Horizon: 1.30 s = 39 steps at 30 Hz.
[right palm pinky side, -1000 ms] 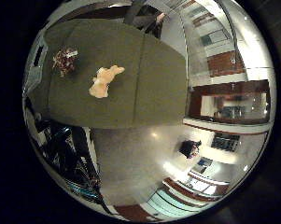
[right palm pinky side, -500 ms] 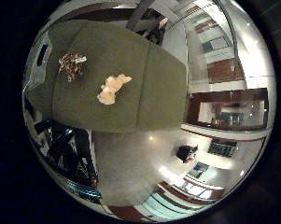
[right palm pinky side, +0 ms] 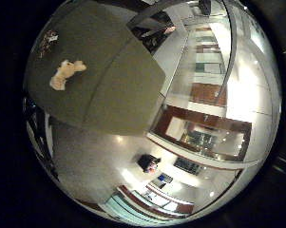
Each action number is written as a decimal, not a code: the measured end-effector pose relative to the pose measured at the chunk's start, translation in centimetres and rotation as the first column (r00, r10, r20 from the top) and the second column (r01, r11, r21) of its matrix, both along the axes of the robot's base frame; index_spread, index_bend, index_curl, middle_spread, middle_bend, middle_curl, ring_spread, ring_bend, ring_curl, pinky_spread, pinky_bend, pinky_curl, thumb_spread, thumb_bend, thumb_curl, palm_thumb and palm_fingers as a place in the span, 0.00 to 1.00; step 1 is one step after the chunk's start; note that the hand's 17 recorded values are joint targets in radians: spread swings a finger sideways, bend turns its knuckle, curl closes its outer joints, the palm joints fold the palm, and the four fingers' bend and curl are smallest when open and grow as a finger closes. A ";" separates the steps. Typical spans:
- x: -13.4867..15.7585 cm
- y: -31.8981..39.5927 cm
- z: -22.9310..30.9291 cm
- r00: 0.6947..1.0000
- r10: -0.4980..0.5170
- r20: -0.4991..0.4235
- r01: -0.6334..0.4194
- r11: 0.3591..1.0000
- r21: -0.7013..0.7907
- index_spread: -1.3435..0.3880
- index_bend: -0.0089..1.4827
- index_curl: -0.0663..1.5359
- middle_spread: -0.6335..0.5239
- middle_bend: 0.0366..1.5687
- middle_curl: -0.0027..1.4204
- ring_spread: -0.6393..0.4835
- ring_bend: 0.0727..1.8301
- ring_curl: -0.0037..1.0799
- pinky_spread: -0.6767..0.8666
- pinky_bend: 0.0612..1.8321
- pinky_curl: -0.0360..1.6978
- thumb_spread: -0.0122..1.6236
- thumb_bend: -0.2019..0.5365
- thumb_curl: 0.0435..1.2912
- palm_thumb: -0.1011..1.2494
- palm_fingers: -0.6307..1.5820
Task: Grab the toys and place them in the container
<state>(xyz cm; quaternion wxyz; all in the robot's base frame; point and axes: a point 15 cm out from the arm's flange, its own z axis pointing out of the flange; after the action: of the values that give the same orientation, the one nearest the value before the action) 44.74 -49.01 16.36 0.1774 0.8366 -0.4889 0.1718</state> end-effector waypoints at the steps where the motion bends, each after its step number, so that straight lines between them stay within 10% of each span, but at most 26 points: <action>1: 0.1 -0.4 -0.6 1.000 0.012 0.000 -0.012 1.000 -0.008 0.53 0.12 0.22 0.59 0.10 0.22 0.74 0.07 0.23 0.65 0.17 0.14 0.60 0.24 0.23 0.59 0.28; 39: 4.1 2.6 -22.8 0.988 0.156 -0.002 -0.155 0.983 0.104 0.53 0.11 0.19 0.58 0.10 0.23 0.72 0.12 0.26 0.65 0.21 0.14 0.58 0.24 0.25 0.65 0.28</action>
<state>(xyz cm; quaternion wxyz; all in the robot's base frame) 48.80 -46.44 -6.40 0.1226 0.8811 -0.4296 0.1553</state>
